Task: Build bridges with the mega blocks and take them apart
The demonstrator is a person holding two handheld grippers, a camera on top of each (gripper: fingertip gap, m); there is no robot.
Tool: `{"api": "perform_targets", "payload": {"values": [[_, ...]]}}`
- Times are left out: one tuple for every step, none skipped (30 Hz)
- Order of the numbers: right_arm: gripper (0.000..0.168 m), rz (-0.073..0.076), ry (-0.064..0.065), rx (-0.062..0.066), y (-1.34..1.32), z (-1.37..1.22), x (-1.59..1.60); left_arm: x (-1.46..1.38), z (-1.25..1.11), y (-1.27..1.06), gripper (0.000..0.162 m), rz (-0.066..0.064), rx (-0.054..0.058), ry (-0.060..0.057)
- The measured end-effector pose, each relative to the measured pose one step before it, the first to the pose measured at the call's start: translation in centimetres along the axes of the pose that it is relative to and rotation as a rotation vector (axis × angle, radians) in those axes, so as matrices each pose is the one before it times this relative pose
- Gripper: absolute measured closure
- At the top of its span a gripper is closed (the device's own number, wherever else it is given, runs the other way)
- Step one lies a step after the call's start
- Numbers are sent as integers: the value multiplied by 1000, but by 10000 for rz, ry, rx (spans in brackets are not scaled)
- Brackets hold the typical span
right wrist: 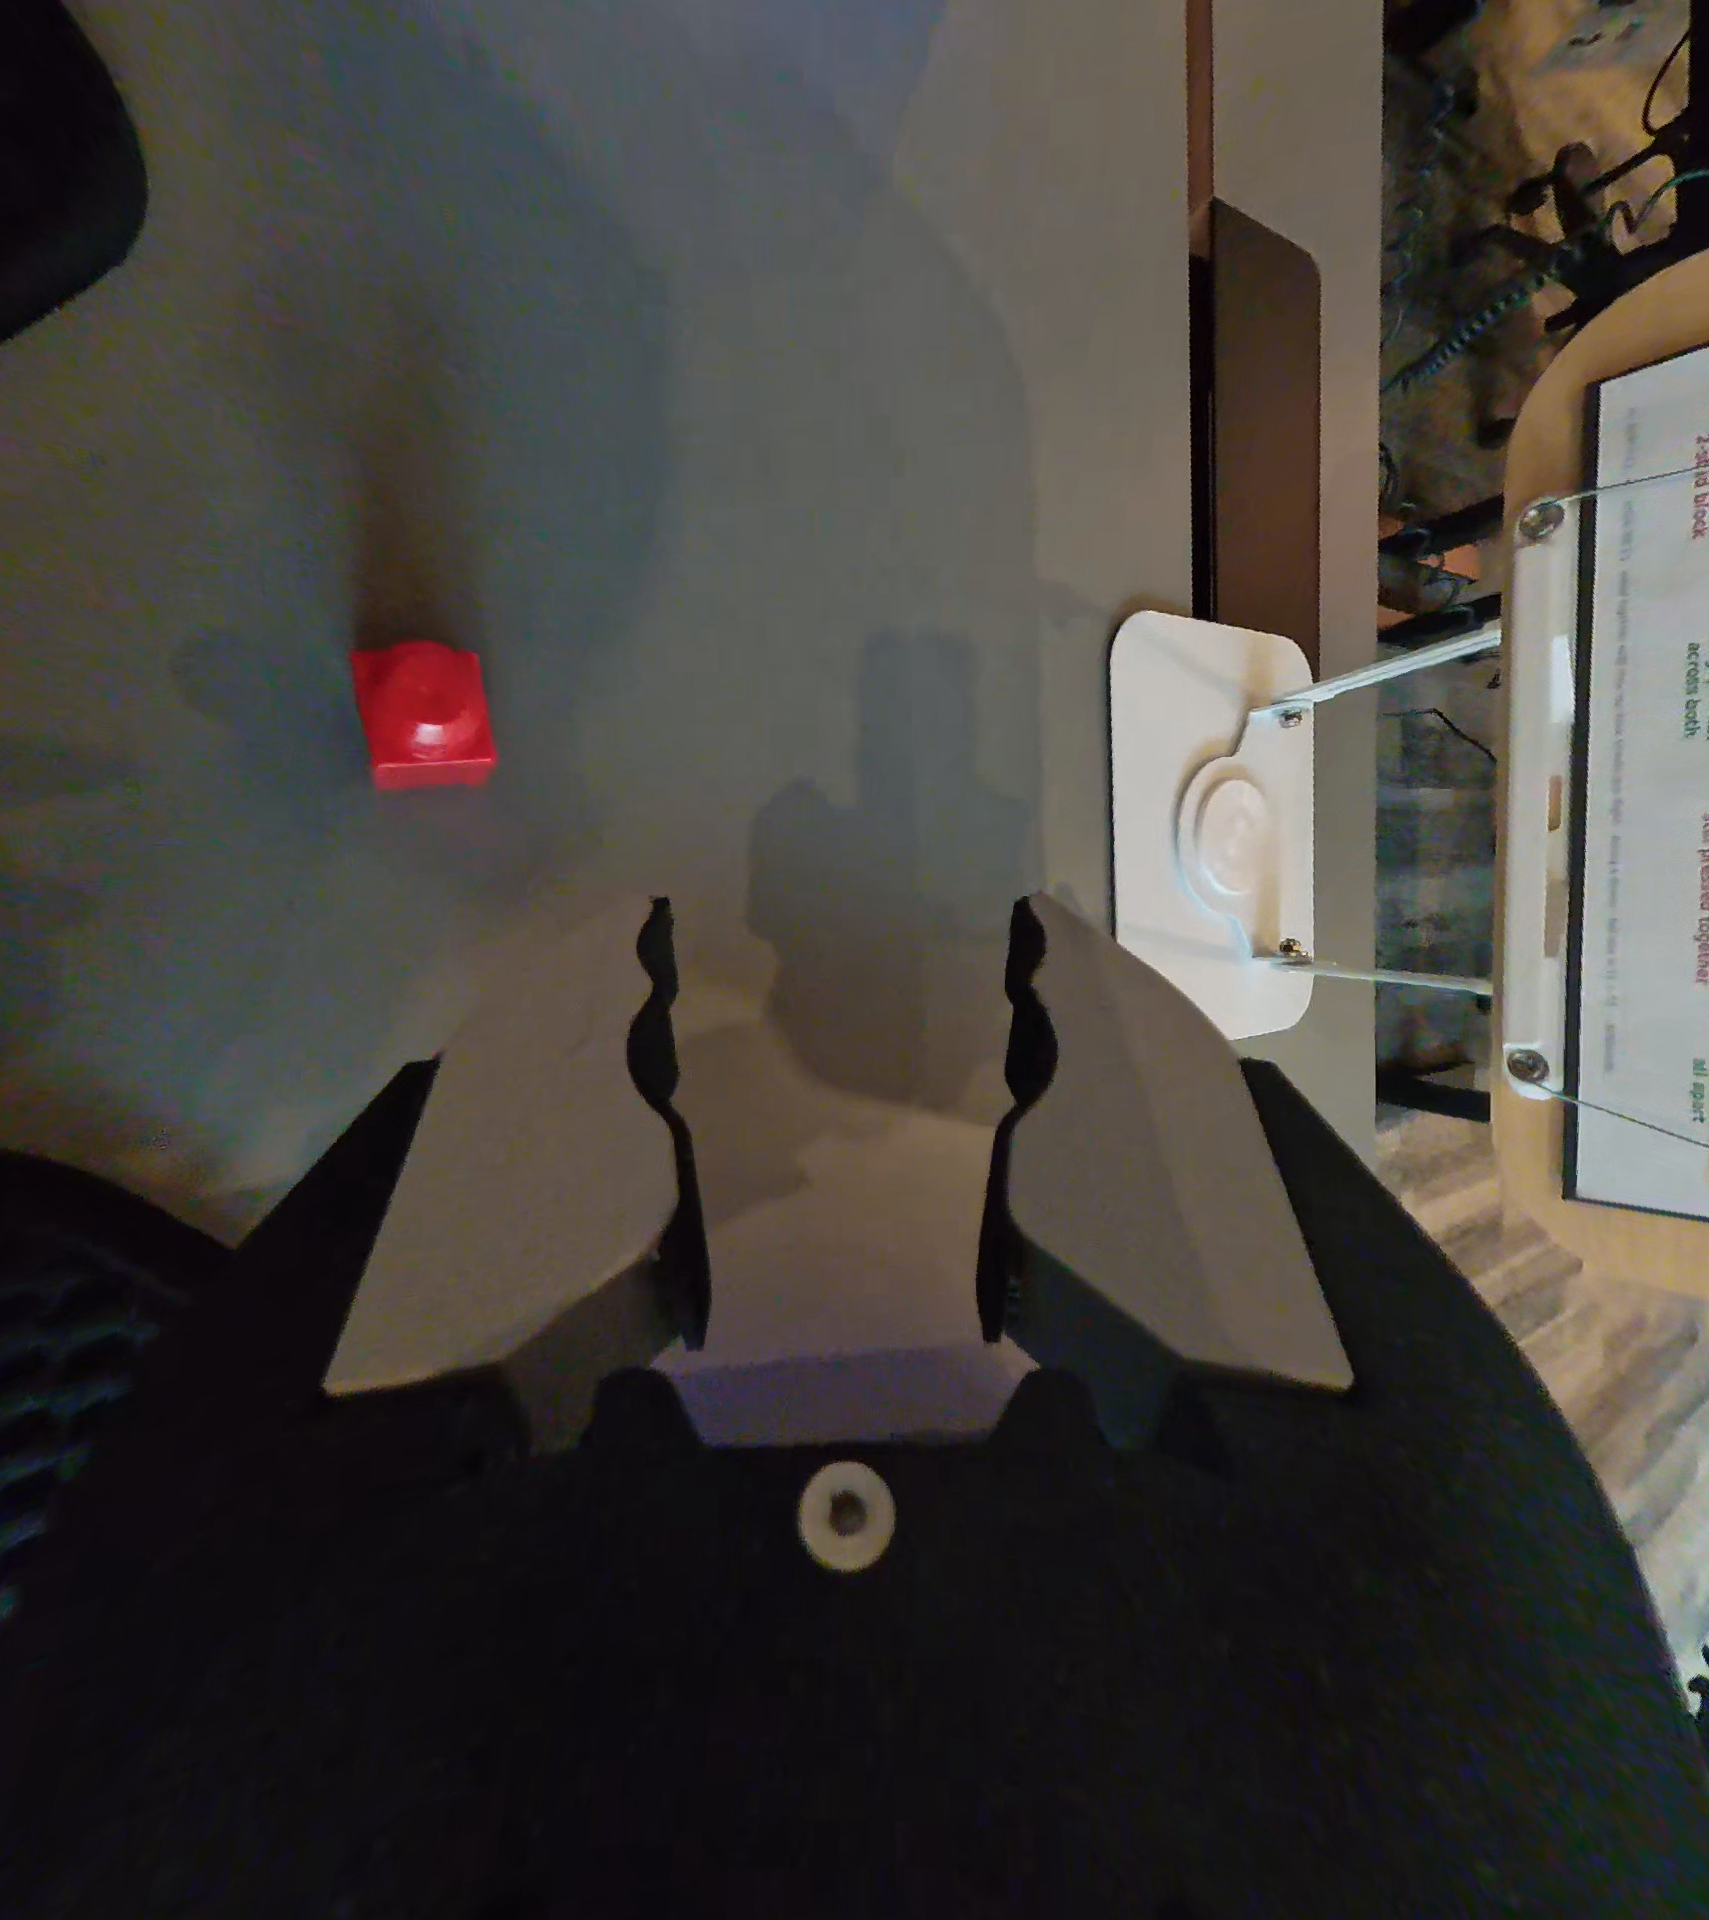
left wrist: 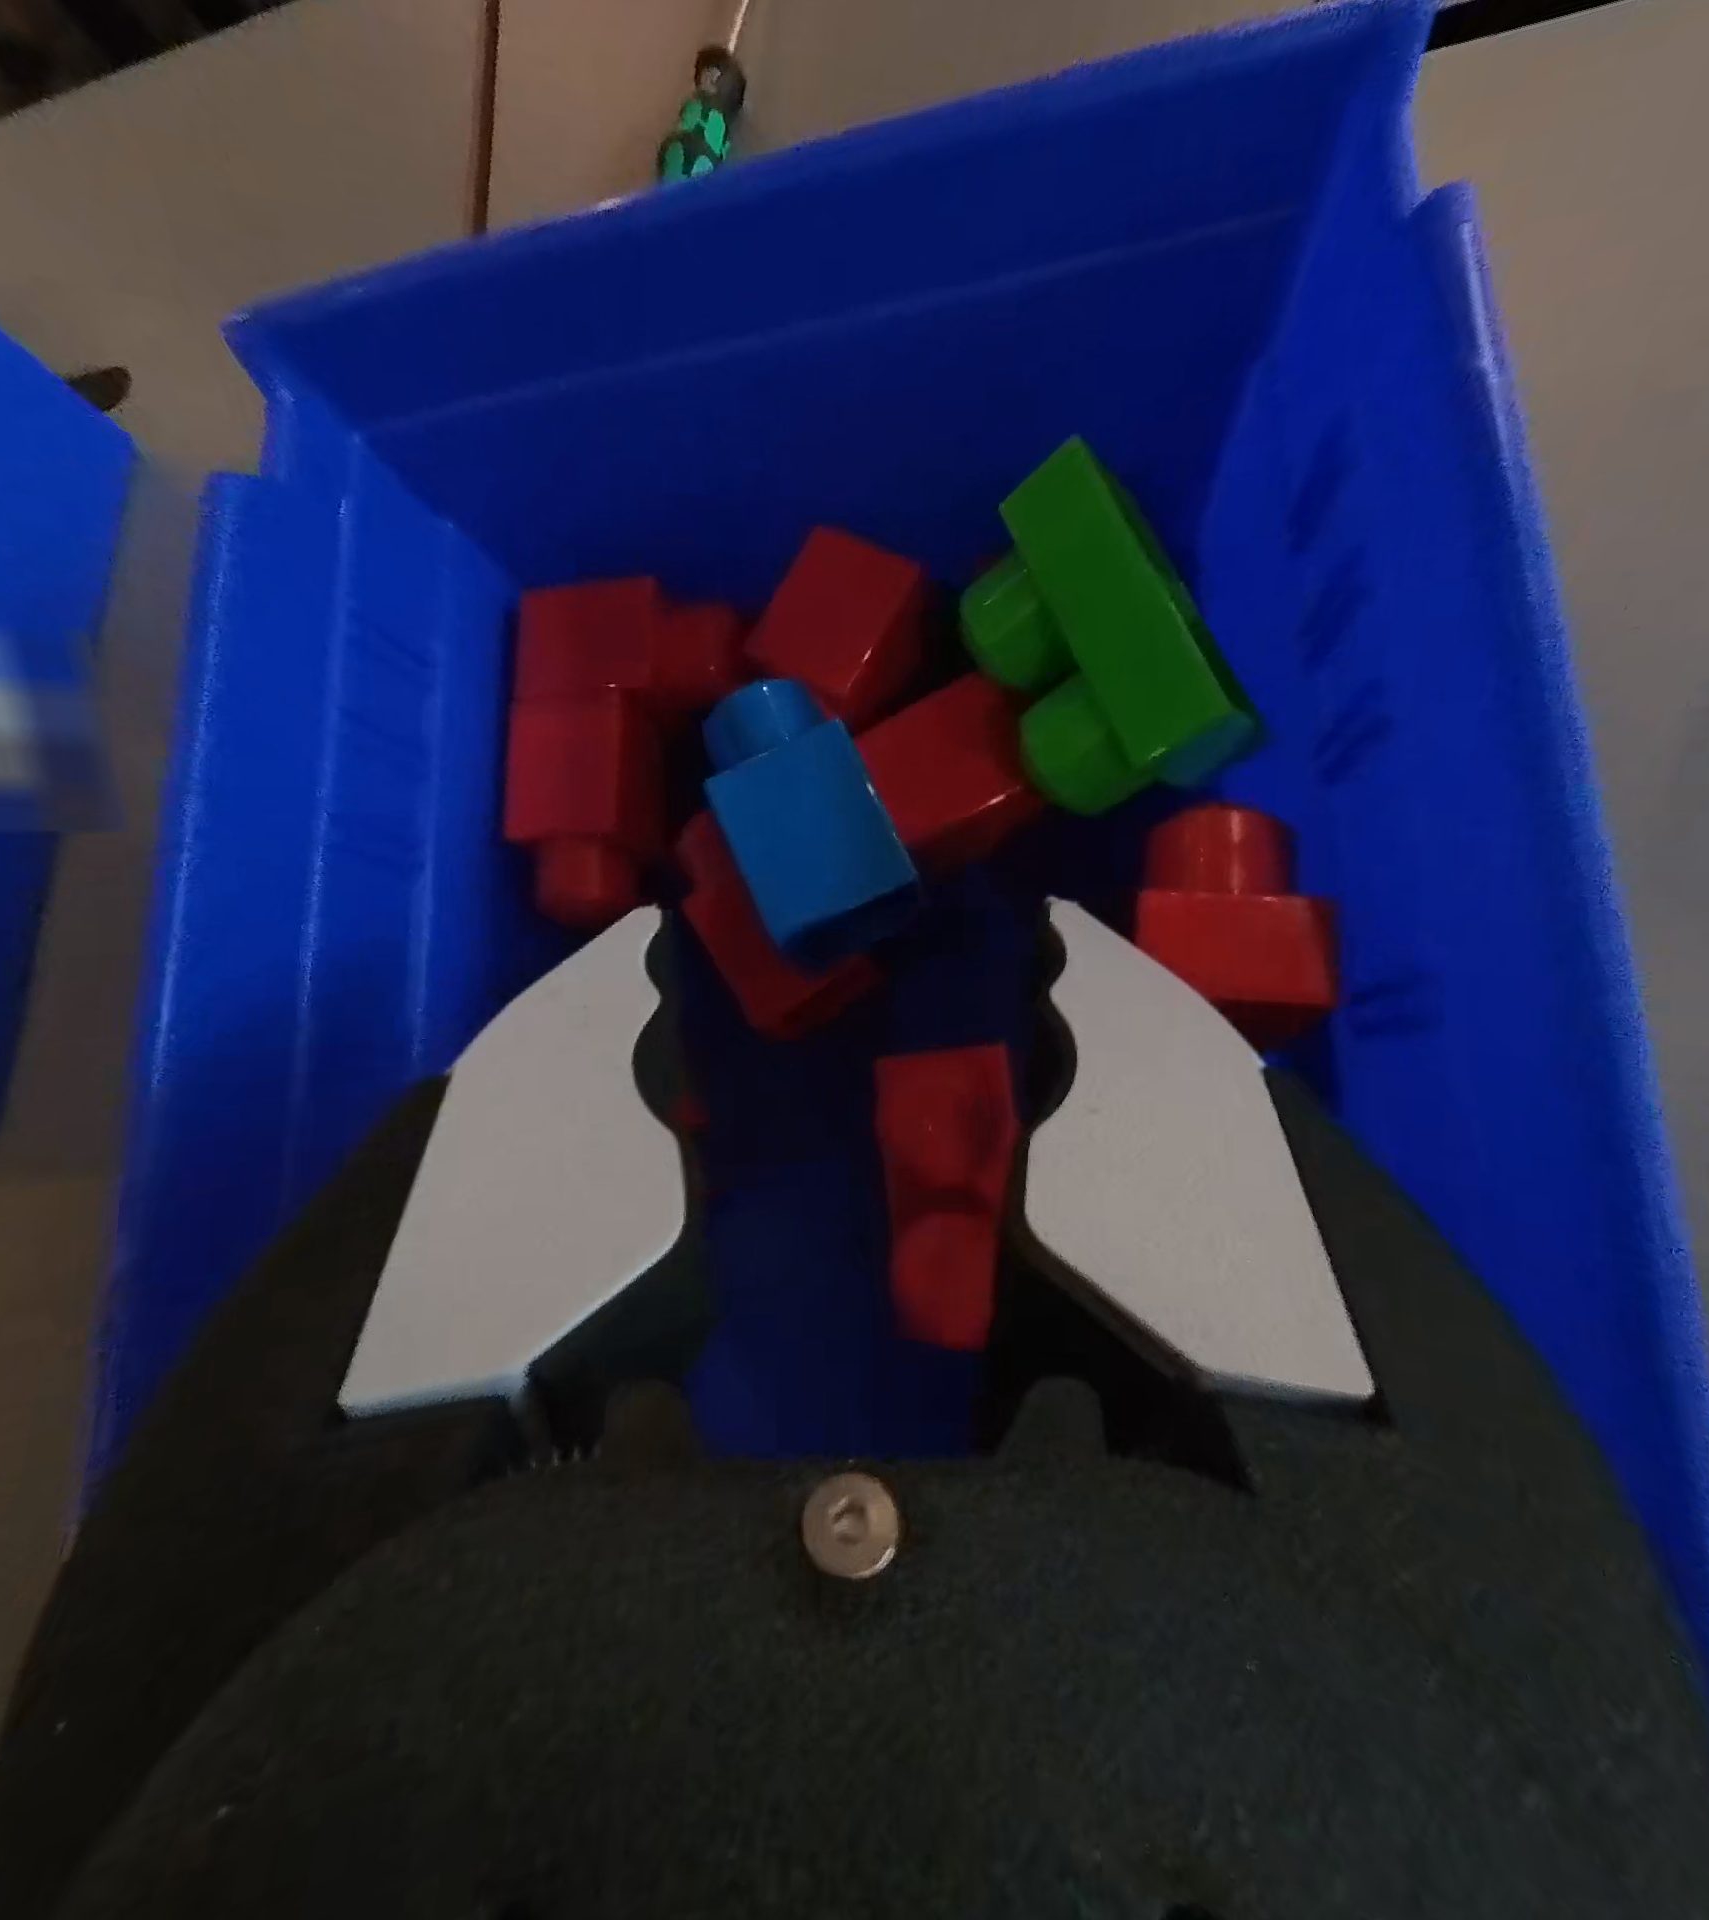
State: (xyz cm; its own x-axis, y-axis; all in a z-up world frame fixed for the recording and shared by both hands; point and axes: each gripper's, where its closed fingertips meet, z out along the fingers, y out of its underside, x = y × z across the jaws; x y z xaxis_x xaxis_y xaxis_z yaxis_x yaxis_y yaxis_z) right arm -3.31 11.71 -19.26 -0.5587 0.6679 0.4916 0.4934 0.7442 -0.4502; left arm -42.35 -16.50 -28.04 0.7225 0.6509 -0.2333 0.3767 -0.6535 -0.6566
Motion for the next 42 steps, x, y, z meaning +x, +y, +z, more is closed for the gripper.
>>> {"api": "perform_targets", "payload": {"values": [[107, 19, 44, 3, 117, -153, 101, -83, 433, 67, 97, 0, -106, -131], [107, 29, 54, 11, 114, -147, 115, -267, 437, 108, 98, 57, -131, -247], [107, 38, 30, 20, 97, -148, 85, -360, 465, 121, 98, 77, -126, -292], [107, 26, 23, 27, 94, -135, 62, -307, 484, 130, 98, 47, -125, -241], [107, 14, 28, 31, 56, -132, 68, -172, 470, 129, 98, 4, -115, -135], [107, 7, 21, 22, 44, -96, 46, -71, 416, 44, 99, -34, -39, -53], [107, -8, 9, 11, 40, -83, 17, -58, 352, -18, 102, -73, 22, -35], [107, -15, 8, 7, 30, -57, 7, -85, 288, 2, 108, -104, 31, -30], [107, -11, 11, 3, 25, -18, 19, -87, 175, 29, 124, -98, 50, -26], [107, -10, -1, 2, 5, 1, 12, -98, 32, 21, 124, -54, 93, -20], [107, -23, -13, 11, -17, 29, -12, -98, -116, 129, 125, -38, 3, 2], [107, -32, -33, 38, -64, 55, -33, -93, -274, 80, 125, -31, 36, 4], [107, -32, -60, 72, -109, 66, -69, -182, -457, -172, 125, -24, 221, -50], [108, -35, -65, 105, -165, 66, -57, -199, -615, -311, 125, -23, 311, -48], [108, -31, -59, 138, -207, 83, -42, -133, -750, -429, 125, -26, 343, -14], [108, -23, -66, 150, -240, 63, -53, -91, -865, -563, 125, -33, 386, -16], [108, -22, -69, 178, -302, 56, -62, 21, -968, -738, 125, -5, 442, 14], [108, -30, -73, 220, -362, 38, -95, 251, -1074, -961, 125, 17, 520, 88], [108, -38, -69, 249, -436, 13, -85, 546, -1154, -1153, 125, -11, 558, 192], [108, -41, -65, 292, -504, -3, -94, 932, -1170, -1414, 125, 7, 640, 334], [108, -24, -76, 345, -580, -9, -101, 1280, -1147, -1623, 125, 9, 700, 437], [108, 6, -79, 371, -622, -17, -106, 1545, -1025, -1688, 125, -15, 629, 524], [108, 29, -60, 368, -606, -31, -52, 1788, -854, -1770, 125, 57, 586, 616], [108, 50, -23, 358, -588, -46, 4, 1894, -651, -1893, 125, 113, 607, 644], [108, 71, 22, 336, -555, -71, 72, 1977, -446, -1902, 125, 111, 561, 701], [108, 93, 47, 321, -531, -91, 113, 2028, -268, -1838, 125, 70, 488, 777], [108, 110, 53, 318, -545, -95, 113, 1929, -136, -1809, 125, -3, 494, 744], [108, 102, 51, 317, -544, -109, 111, 1838, -30, -1698, 125, -17, 508, 720], [108, 104, 58, 339, -574, -125, 121, 1829, 49, -1551, 125, 9, 523, 746], [109, 141, 63, 347, -591, -114, 139, 1785, 114, -1407, 125, 29, 544, 728], [109, 175, 69, 353, -596, -124, 155, 1646, 192, -1246, 125, 7, 528, 652], [110, 189, 101, 382, -650, -135, 224, 1559, 247, -1075, 125, -10, 500, 620], [111, 210, 116, 422, -700, -150, 254, 1530, 341, -792, 125, 3, 365, 662], [112, 234, 78, 449, -743, -152, 202, 1483, 383, -406, 125, 69, 128, 673], [113, 222, 34, 433, -700, -151, 135, 1302, 362, -316, 125, 171, 84, 571], [114, 178, 7, 375, -610, -136, 56, 1147, 339, -442, 125, 232, 192, 499], [114, 122, -2, 280, -476, -119, -4, 1044, 320, -502, 125, 198, 219, 490], [113, 47, 12, 163, -346, -119, -20, 770, 328, -482, 125, 126, 160, 403], [112, 9, 69, 126, -315, -111, 31, 454, 321, -399, 125, 84, 61, 292], [111, 18, 100, 133, -332, -112, 77, 197, 295, -362, 125, 60, 17, 219], [110, 26, 47, 162, -364, -105, -9, 85, 259, -423, 125, -13, 97, 182], [109, 38, -32, 202, -408, -87, -120, 172, 242, -410, 125, -85, 186, 214]]}}
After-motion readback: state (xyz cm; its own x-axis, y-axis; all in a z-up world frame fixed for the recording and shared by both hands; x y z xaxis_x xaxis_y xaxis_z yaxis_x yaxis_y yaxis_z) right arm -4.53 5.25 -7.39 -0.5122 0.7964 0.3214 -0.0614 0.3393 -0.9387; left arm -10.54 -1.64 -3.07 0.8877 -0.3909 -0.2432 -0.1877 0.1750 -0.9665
